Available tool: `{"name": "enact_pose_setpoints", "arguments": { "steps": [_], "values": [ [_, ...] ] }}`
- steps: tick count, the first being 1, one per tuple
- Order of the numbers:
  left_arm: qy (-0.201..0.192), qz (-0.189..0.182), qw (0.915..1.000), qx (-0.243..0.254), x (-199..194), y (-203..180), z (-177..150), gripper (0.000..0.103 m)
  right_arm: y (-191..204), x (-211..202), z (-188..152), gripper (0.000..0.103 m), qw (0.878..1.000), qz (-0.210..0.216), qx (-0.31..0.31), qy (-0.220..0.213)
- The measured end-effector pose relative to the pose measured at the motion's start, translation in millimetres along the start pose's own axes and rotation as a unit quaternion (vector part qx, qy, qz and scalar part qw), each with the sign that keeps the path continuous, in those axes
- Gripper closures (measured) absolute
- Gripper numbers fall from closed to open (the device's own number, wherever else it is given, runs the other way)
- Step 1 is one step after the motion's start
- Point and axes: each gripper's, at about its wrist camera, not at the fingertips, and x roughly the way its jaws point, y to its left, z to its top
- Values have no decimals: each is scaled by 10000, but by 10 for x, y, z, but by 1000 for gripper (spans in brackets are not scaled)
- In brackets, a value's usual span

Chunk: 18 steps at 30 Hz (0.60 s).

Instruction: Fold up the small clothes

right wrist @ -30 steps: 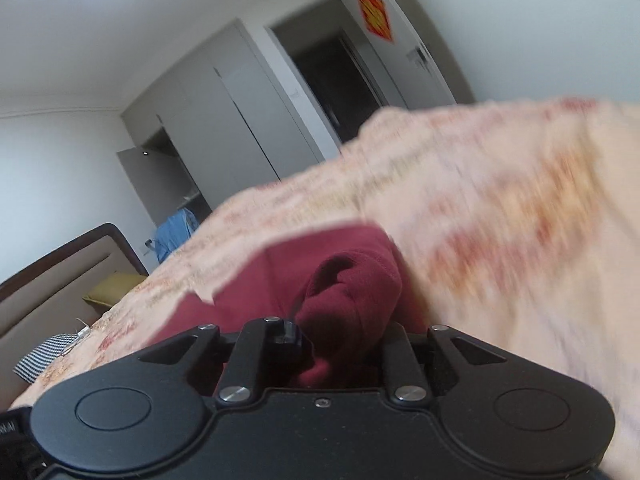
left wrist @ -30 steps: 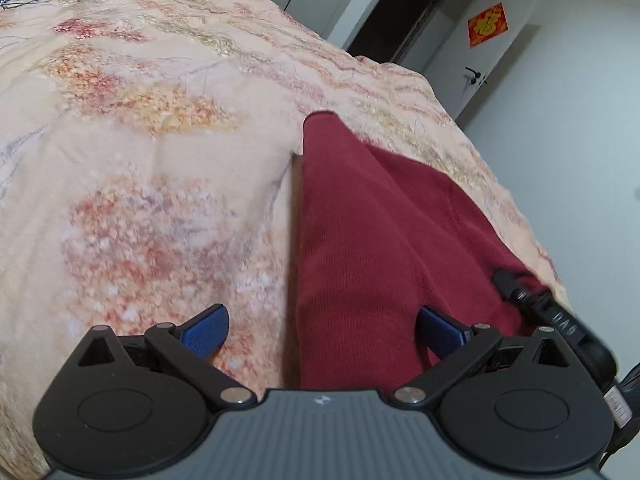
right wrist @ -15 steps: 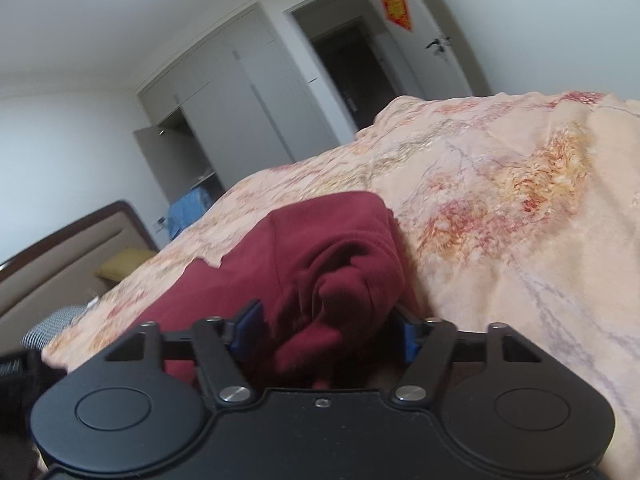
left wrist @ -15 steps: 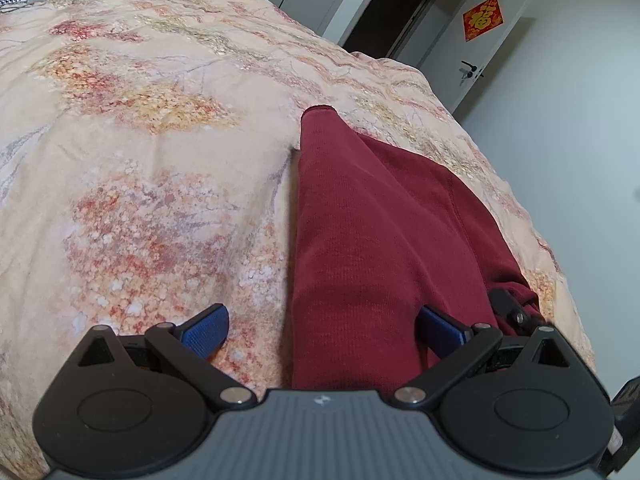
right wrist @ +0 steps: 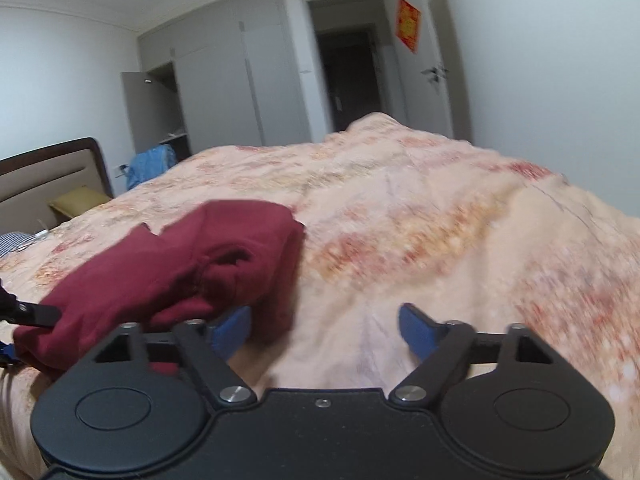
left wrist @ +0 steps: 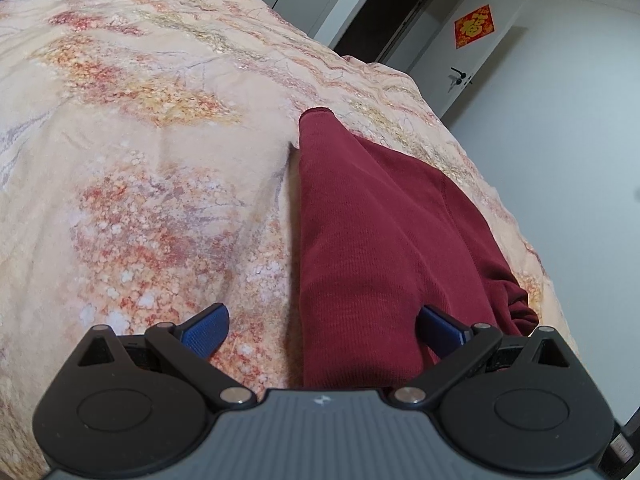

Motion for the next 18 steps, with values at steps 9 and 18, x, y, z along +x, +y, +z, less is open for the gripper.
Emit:
{"name": "enact_pose_setpoints", "arguments": {
  "steps": [9, 18],
  "values": [
    [60, 47, 10000, 21, -8, -9, 14, 0, 216, 262, 259, 73, 9962, 828, -167, 208],
    [78, 92, 9999, 32, -10, -21, 19, 0, 529, 77, 131, 85, 9835, 428, -1745, -207]
  ]
}}
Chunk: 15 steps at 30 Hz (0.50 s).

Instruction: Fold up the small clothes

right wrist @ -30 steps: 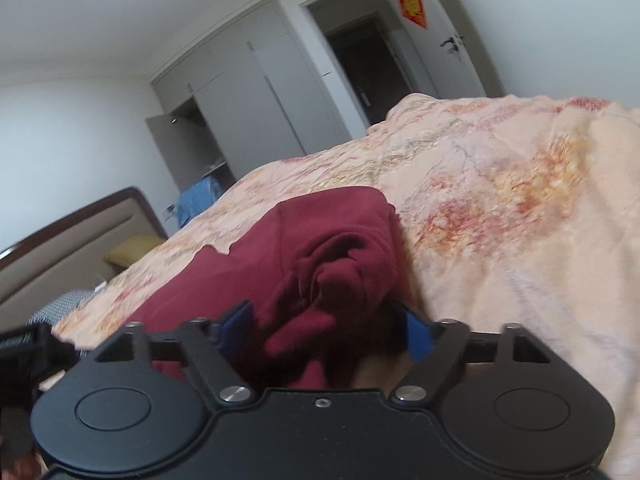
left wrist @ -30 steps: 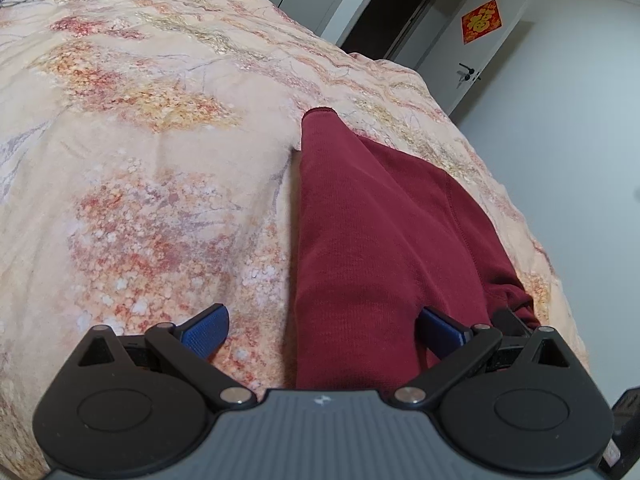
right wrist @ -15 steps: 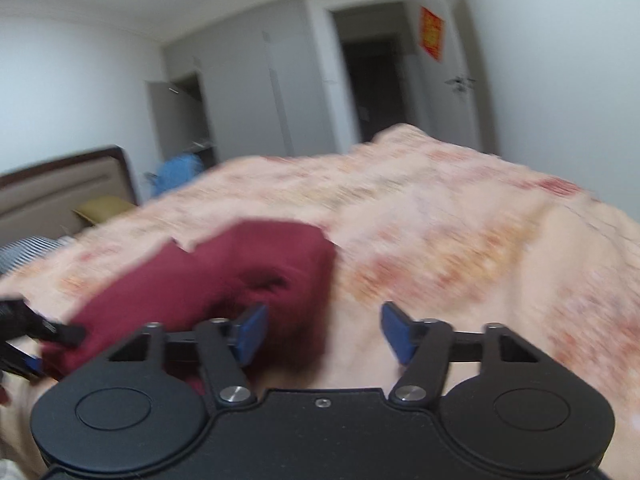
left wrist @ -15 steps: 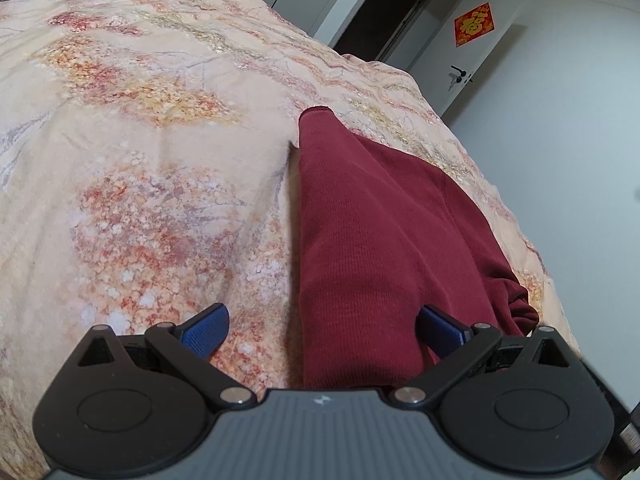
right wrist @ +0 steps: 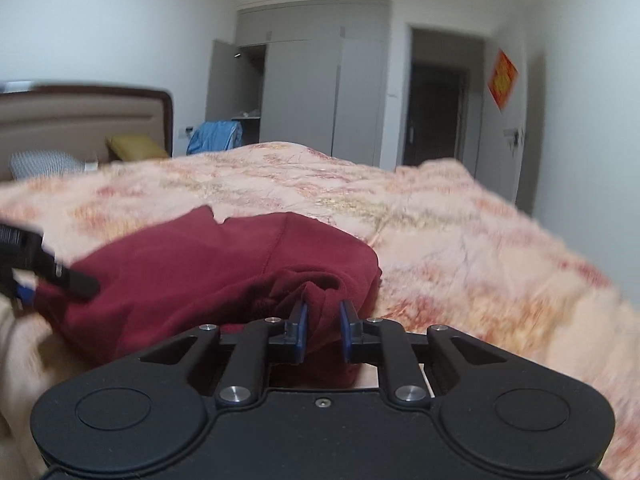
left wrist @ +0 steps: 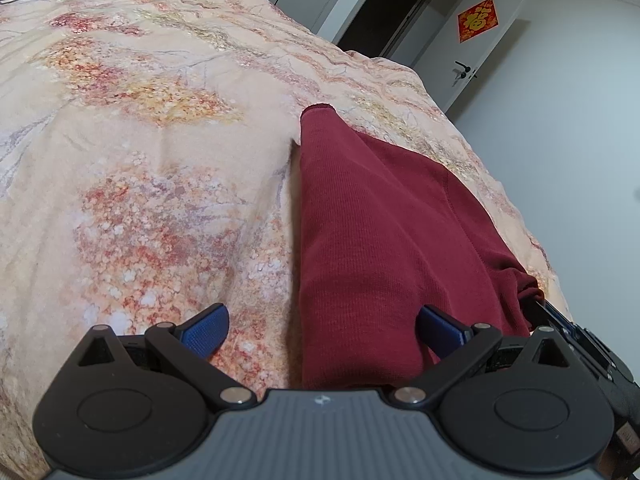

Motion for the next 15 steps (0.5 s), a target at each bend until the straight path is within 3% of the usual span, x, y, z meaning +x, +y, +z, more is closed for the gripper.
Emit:
{"name": "enact_pose_setpoints", "arguments": {
  "steps": [6, 9, 12, 15],
  "values": [
    [-3, 0, 10000, -3, -4, -2, -3, 0, 71, 20, -153, 85, 9990, -142, -335, 246],
    [-5, -1, 10000, -3, -4, -2, -3, 0, 3, -25, -145, 83, 9997, -48, -4, 244],
    [-5, -1, 10000, -4, 0, -4, 1, 0, -128, -80, -64, 69, 9988, 138, 463, 94],
    [9, 5, 10000, -2, -3, -1, 2, 0, -263, -64, 23, 68, 9956, 335, 869, -9]
  ]
}}
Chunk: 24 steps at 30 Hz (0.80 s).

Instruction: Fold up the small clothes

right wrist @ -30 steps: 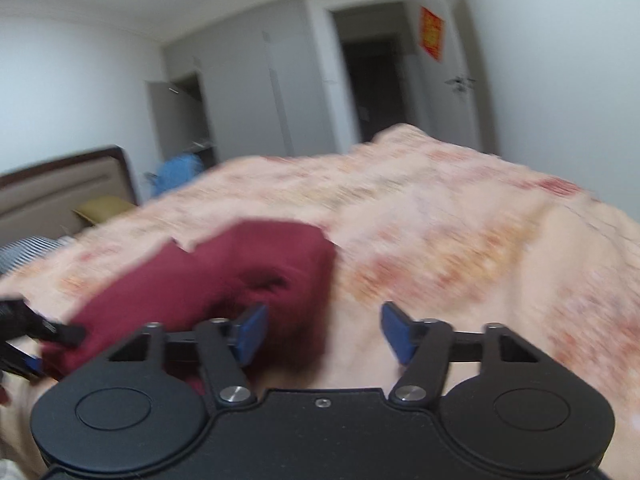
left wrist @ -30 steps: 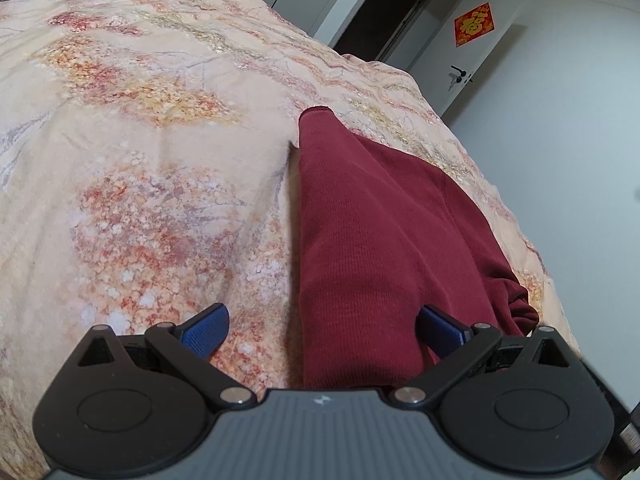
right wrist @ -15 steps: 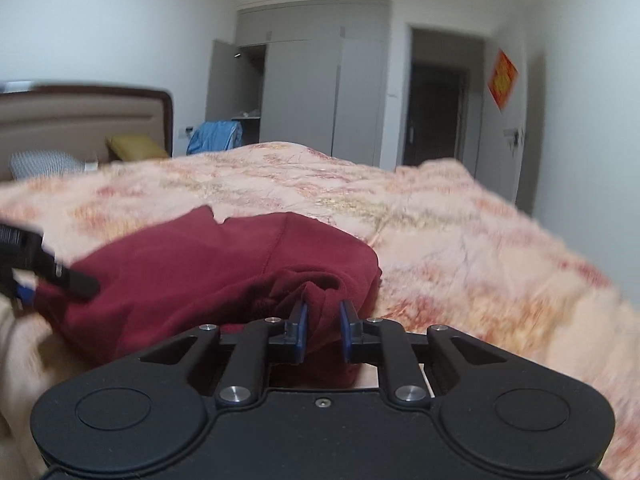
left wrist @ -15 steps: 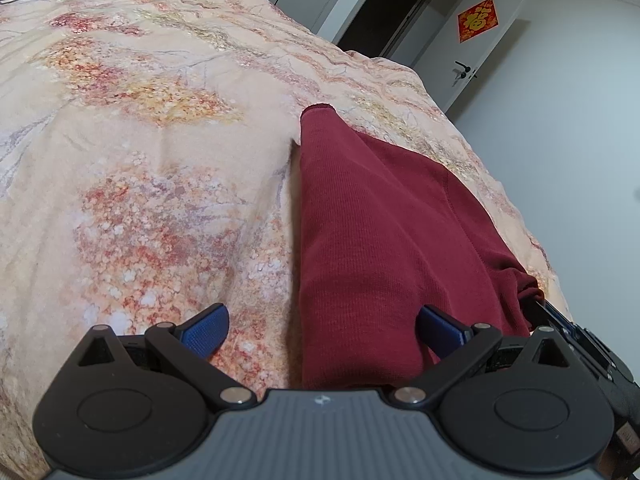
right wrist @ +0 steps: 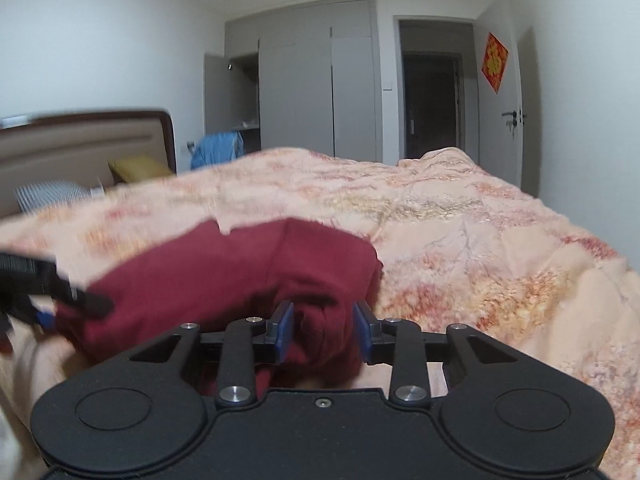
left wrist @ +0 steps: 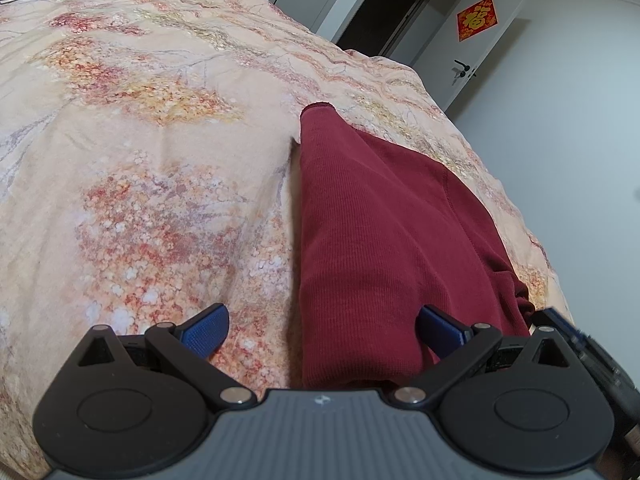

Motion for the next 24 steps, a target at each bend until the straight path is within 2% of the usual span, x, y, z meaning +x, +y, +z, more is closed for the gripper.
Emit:
{"name": "enact_pose_setpoints", "arguments": {
  "steps": [3, 6, 7, 8, 10, 13, 15, 16, 18, 22, 23, 24],
  "values": [
    [6, -11, 10000, 4, -11, 3, -13, 0, -99, 109, 63, 68, 9993, 161, 329, 74],
    [16, -16, 10000, -2, -10, 3, -16, 0, -115, 292, 65, 70, 9986, 269, 322, 328],
    [25, -9, 10000, -3, -7, 0, -14, 0, -104, 345, 58, 80, 9983, 269, 289, 429],
    [35, -2, 10000, -1, -6, -4, -11, 0, -83, 370, 49, 85, 9982, 272, 234, 473],
    [52, -6, 10000, 0, -2, -1, -4, 0, 10, 326, 36, 89, 9991, 196, -114, 370],
    [55, -27, 10000, -20, 4, 12, -2, 0, 239, 157, 8, 92, 9939, -158, -1087, -14],
    [64, -18, 10000, 17, 5, 13, -3, 0, 397, 83, -73, 92, 9815, -406, -1861, -214],
    [69, -20, 10000, 29, 4, 16, -4, 0, 466, 82, -145, 92, 9707, -549, -2323, -266],
    [69, -40, 10000, 20, 8, 24, -6, 0, 584, 127, -350, 92, 9421, -803, -3248, -200],
    [64, -80, 9999, 10, 0, 29, -8, 0, 705, 135, -679, 92, 8941, -947, -4373, -210],
    [60, -93, 9999, 1, -1, 36, -10, 0, 708, 125, -718, 92, 8882, -961, -4487, -207],
    [58, -103, 9999, -2, 0, 40, -11, 0, 691, 112, -726, 92, 8896, -947, -4465, -184]
  ]
}}
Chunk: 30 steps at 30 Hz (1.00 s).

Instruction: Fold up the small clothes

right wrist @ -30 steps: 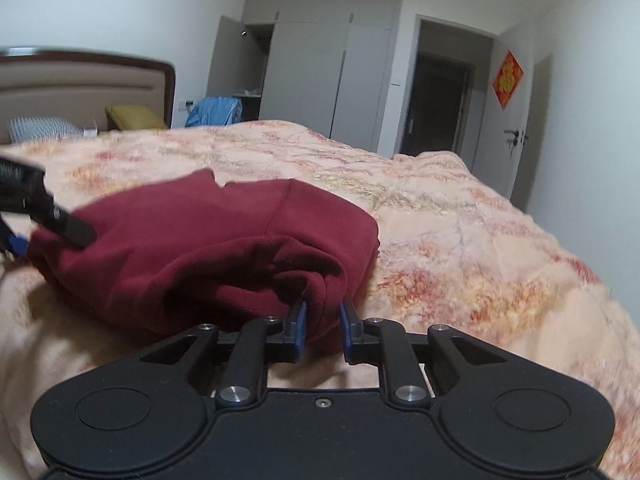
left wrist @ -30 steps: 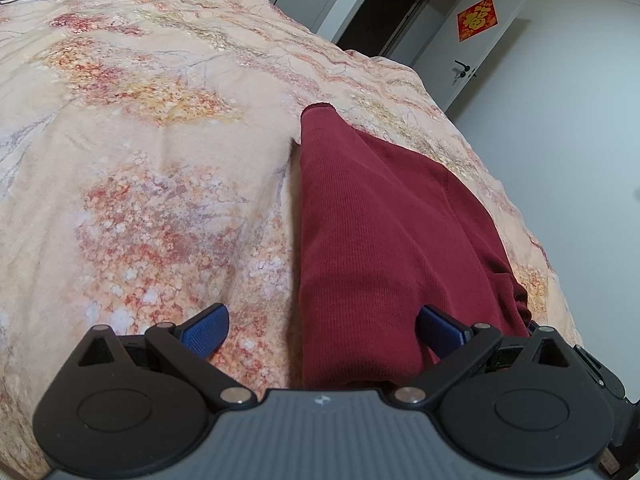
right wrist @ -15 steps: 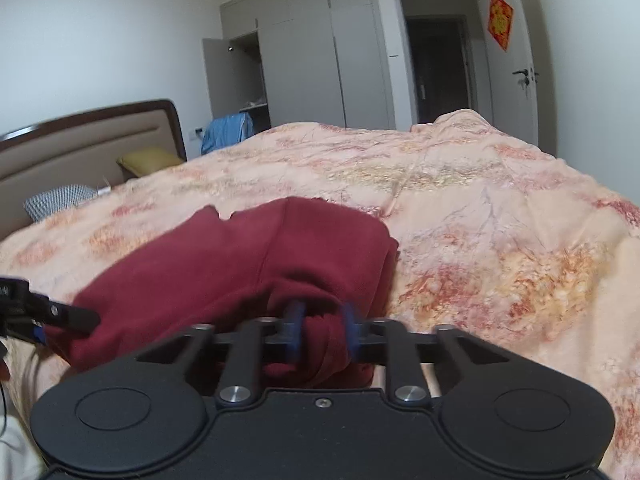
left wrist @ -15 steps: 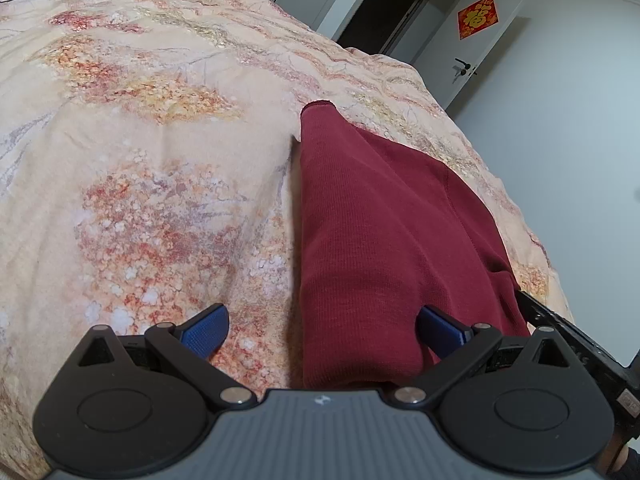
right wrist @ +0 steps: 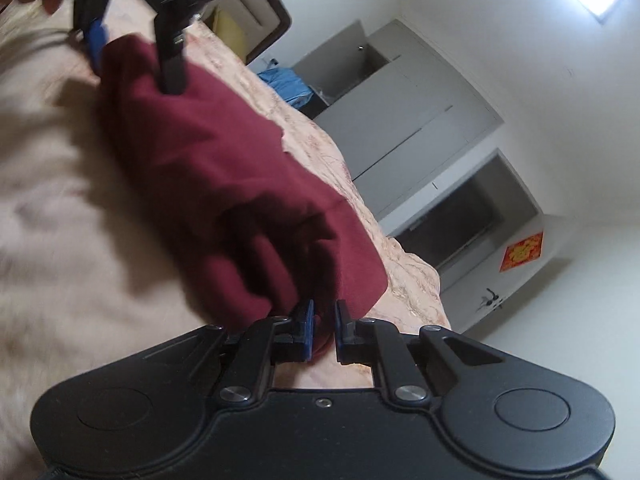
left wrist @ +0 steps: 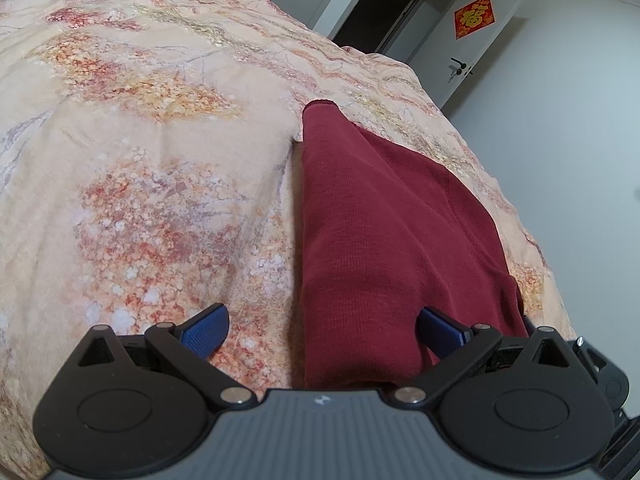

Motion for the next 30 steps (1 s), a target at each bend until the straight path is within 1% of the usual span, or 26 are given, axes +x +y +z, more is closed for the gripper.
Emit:
{"name": "enact_pose_setpoints", "arguments": {
  "steps": [1, 2, 3, 4, 5, 7, 8, 10, 11, 12, 13, 15, 16, 17, 19, 22, 24, 27, 28, 30],
  "values": [
    [2, -4, 10000, 7, 2, 3, 0, 0, -38, -7, -15, 92, 9998, 47, 165, 30],
    [8, 2, 10000, 18, 2, -3, 1, 0, -107, -13, -13, 92, 9990, 113, 434, 57],
    [14, 8, 10000, 28, -1, -8, 4, 0, -195, -25, -16, 91, 9968, 182, 772, 66],
    [19, 13, 10000, 27, -8, -11, 7, 0, -296, -39, -19, 83, 9930, 266, 1152, 66],
    [27, 15, 10000, 16, -17, -16, 14, 0, -398, -55, -14, 79, 9874, 314, 1549, 64],
    [24, 16, 10000, -18, -49, -21, 33, 0, -610, -66, -39, 62, 9717, 425, 2324, 49],
    [15, 9, 10000, -44, -68, -21, 43, 0, -708, -59, -57, 59, 9622, 488, 2679, 41],
    [-44, -29, 9999, -94, -112, -18, 76, 0, -883, -20, -102, 40, 9415, 543, 3326, 42],
    [-93, -51, 9999, -104, -135, -12, 96, 0, -960, 8, -125, 35, 9299, 550, 3636, 54],
    [-145, -71, 9998, -93, -154, -10, 120, 0, -1026, 53, -130, 26, 9170, 560, 3949, 64],
    [-189, -86, 9998, -72, -167, -10, 148, 0, -1097, 105, -163, 22, 9022, 574, 4274, 70],
    [-207, -86, 9997, -9, -156, -22, 219, 0, -1223, 249, -230, 20, 8714, 536, 4873, 160],
    [-194, -66, 9998, 58, -133, -38, 266, 0, -1258, 329, -249, 17, 8593, 495, 5084, 249],
    [-196, -28, 9997, 149, -106, -59, 317, 0, -1298, 394, -297, 14, 8499, 455, 5239, 340],
    [-249, 52, 9991, 344, -39, -109, 430, 0, -1296, 535, -364, 3, 8320, 468, 5512, 423],
    [-275, 150, 9985, 441, 86, -164, 594, 0, -1284, 791, -404, 1, 7977, 724, 5969, 460],
    [-220, 138, 9985, 478, 178, -193, 659, 0, -1248, 953, -406, 1, 7780, 973, 6184, 523],
    [-92, 174, 9981, 592, 302, -228, 675, 0, -1149, 1179, -501, 1, 7399, 1472, 6537, 598],
    [-26, 197, 9978, 625, 342, -222, 658, 0, -1094, 1209, -516, 0, 7377, 1548, 6540, 647],
    [184, 291, 9973, 642, 434, -184, 601, 0, -997, 1206, -496, 0, 7591, 1478, 6308, 625]
  ]
}}
